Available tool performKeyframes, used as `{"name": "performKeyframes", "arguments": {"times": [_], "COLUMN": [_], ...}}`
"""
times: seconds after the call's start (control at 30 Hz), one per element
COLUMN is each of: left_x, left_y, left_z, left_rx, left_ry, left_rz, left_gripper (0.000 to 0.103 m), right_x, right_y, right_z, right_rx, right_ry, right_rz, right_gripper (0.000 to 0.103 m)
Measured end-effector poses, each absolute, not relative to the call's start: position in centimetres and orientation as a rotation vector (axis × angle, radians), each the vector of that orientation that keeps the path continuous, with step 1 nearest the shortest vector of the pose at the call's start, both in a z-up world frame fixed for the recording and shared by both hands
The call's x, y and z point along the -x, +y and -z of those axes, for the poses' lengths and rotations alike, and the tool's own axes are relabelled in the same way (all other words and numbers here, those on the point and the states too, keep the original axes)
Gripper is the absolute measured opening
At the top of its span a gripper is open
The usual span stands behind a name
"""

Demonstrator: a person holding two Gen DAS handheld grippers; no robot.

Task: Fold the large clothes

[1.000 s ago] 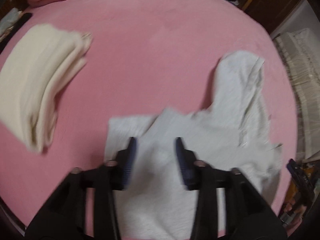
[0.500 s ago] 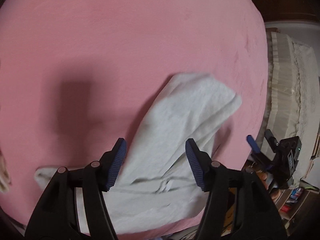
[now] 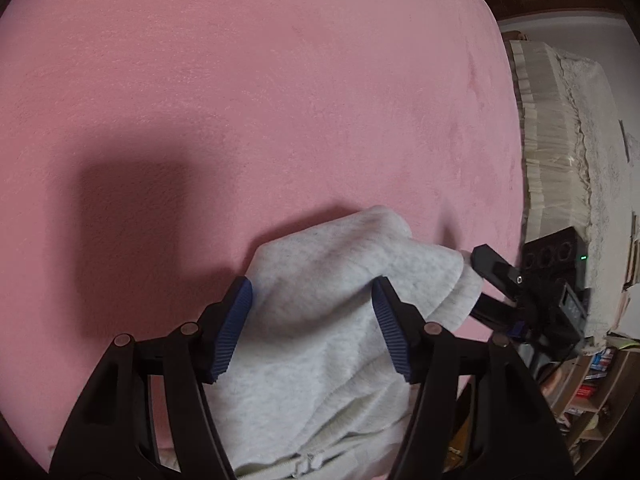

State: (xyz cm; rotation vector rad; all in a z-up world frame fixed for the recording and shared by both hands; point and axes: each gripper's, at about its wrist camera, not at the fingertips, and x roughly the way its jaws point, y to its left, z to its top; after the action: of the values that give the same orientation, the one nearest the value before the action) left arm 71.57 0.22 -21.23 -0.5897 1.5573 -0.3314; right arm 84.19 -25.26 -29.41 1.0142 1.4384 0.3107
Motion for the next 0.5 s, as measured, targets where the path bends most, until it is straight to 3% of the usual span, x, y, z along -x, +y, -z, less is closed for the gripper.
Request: {"name": "performKeyframes", "arguments": {"times": [0.03,0.07,0.13,0.27,0.5], "left_x": [-71.6,-71.5,-71.2,-70.2,-63.9], "left_y": [0.0,-0.5,-1.0,-1.8,-1.9], "left_z": [21.4,21.8,21.7,19.9,10.8], "left_rx": [0.573,0.566,0.549,0.486,0.387], "left_ry": [1.546,1.531,1.51,1.422,1.149], "left_rz": [0.329,0.334,0.358,0.399,0.611], "left_gripper": [0.057,0.043,0.028,0.012,0.01], "right_x": [-84.6,-84.9,-85.4,-85.0,-79.2], "right_y": [-25.0,-24.9,-24.5,-22.7,-22.5], "right_z": [29.1,28.8,28.3,25.7,15.5], "right_rx": [-0.987,-0.97,-0.953,-0.752,-0.617], "right_ry": [1.428,1.413,1.414,1.423,1.201], "right_rz": [-0.318,-0.329,-0.37,-0.425,-0.482], "right_gripper": [0.047,0.034,0.025,0.02,0.019]}}
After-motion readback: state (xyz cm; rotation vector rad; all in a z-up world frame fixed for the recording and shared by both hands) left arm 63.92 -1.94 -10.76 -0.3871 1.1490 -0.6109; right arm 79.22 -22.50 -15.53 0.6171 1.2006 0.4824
